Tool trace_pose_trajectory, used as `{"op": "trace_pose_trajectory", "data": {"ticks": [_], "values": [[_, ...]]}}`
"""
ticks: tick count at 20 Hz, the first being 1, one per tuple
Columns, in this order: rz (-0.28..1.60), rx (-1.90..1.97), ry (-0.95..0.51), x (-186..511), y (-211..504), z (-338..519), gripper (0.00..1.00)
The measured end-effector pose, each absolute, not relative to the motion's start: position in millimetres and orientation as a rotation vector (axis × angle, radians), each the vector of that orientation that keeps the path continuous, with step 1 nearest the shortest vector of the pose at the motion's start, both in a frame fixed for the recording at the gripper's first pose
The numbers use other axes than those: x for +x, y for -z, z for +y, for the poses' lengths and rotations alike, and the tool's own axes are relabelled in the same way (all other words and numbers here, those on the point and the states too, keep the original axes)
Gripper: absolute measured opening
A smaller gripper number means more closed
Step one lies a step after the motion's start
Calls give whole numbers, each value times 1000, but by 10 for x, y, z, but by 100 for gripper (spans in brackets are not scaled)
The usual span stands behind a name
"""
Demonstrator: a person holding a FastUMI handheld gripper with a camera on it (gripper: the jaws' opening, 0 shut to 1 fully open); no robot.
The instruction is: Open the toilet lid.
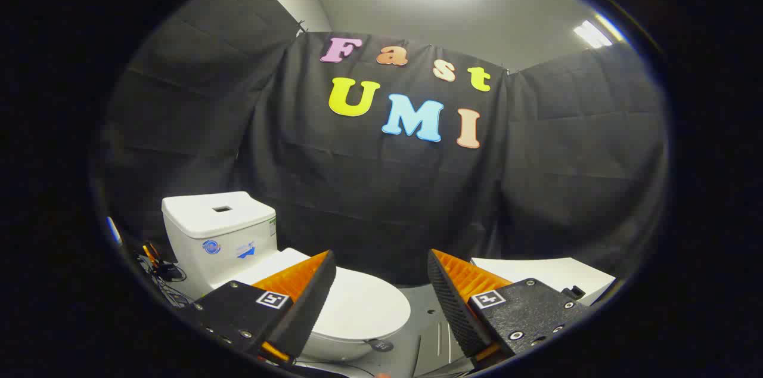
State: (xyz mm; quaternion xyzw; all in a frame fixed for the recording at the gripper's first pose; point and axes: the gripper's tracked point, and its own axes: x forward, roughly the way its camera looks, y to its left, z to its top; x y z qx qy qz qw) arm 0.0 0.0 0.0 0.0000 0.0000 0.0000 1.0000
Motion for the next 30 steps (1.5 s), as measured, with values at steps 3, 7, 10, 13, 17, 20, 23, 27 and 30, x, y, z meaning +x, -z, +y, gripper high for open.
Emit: {"op": "trace_pose_trajectory", "data": {"ticks": [3,7,10,13,17,20,23,27,30], "values": [[12,-6,-3,4,50,1,95],[9,3,-11,-11,33,34,95],[6,3,-20,-3,11,59,95],[4,14,-21,15,16,62,95],[11,17,-16,33,19,79,95],[4,42,-9,38,-17,82,95],[8,62,-5,60,-4,85,95],[23,72,5,62,9,34,95],[6,110,15,16,-27,-16,95]]}}
